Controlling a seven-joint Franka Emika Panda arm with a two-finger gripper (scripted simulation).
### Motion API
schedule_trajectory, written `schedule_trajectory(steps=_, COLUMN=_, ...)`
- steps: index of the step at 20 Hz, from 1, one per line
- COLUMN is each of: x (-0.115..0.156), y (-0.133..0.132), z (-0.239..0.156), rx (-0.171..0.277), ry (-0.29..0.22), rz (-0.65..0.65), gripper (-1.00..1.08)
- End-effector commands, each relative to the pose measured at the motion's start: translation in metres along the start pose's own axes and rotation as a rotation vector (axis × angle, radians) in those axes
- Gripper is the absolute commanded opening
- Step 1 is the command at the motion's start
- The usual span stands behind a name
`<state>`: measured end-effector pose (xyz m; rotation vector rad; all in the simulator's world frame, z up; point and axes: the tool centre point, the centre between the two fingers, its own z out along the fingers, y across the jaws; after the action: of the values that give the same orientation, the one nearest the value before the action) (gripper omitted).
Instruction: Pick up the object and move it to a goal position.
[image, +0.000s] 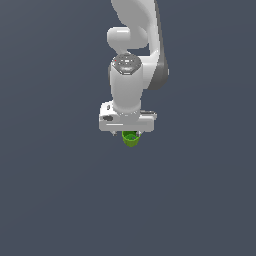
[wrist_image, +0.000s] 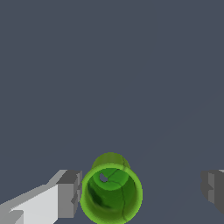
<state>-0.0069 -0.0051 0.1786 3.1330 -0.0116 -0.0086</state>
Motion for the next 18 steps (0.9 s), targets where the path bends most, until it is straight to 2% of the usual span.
schedule_trajectory(steps=1, x=0.000, y=0.000, z=0.000, rx=0.000, ry=0.000, rz=0.000, gripper=0.28)
schedule_trajectory(steps=11, x=-0.003, y=-0.001, z=0.002, rx=0.004, ry=-0.012, rz=-0.009, gripper=0.28)
schedule_trajectory(steps=18, x=-0.013, y=-0.013, z=0.014, rx=-0.037, ry=-0.039, rz=-0.027, gripper=0.28)
